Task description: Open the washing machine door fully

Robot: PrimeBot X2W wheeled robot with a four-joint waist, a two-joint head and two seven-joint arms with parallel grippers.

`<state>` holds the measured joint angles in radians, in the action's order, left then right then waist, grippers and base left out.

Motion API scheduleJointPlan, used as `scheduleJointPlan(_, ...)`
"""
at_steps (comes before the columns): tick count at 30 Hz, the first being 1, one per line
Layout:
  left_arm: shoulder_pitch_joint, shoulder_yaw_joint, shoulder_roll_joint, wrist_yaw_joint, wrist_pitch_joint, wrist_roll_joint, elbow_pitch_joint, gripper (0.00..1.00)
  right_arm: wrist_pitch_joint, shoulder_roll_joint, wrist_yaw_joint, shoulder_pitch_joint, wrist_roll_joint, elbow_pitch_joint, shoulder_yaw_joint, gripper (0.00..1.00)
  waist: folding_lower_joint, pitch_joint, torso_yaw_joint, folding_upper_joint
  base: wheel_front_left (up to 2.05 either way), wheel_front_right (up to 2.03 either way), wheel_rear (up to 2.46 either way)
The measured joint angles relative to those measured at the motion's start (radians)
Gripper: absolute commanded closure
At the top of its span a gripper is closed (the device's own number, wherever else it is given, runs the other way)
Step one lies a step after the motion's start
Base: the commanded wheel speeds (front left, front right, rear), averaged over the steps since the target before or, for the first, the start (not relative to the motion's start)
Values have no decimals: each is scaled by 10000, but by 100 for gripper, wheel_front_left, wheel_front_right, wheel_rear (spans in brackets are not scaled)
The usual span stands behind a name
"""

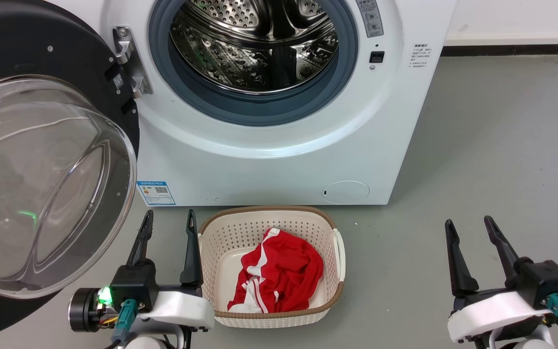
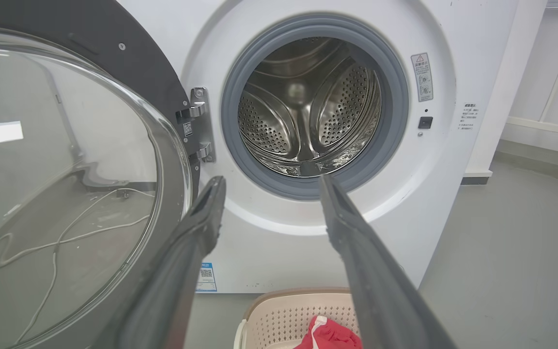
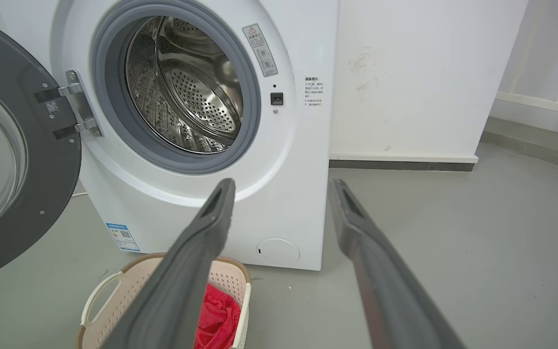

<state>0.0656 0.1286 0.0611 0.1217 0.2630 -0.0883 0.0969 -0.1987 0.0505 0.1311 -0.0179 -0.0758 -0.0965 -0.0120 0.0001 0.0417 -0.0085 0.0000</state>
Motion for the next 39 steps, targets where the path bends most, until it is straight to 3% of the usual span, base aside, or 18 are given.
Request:
scheduleJointPlan(11,-5,-15,-27,-71,0,0,69,0,-27,0,0,61,-31,-52,-33,0,0,-69,17,0,0,0,0)
scheduleJointPlan(12,-5,-15,-29,-73,0,0,69,100,-27,0,0,62,-33,-56,-35,100,0,-67,14,0,0,0,0)
scheduleJointPlan(17,-242,-17,-46,-82,-63,-194,435,100,27,-2,2,249,-196,-412,-23,100,-1,-71,14,0,0,0,0)
scheduleJointPlan(39,-197,-625,-44,-748,-1043,-4393,734,100,780,35,0,87,-4498,-708,-159,100,0,-127,27,0,0,0,0)
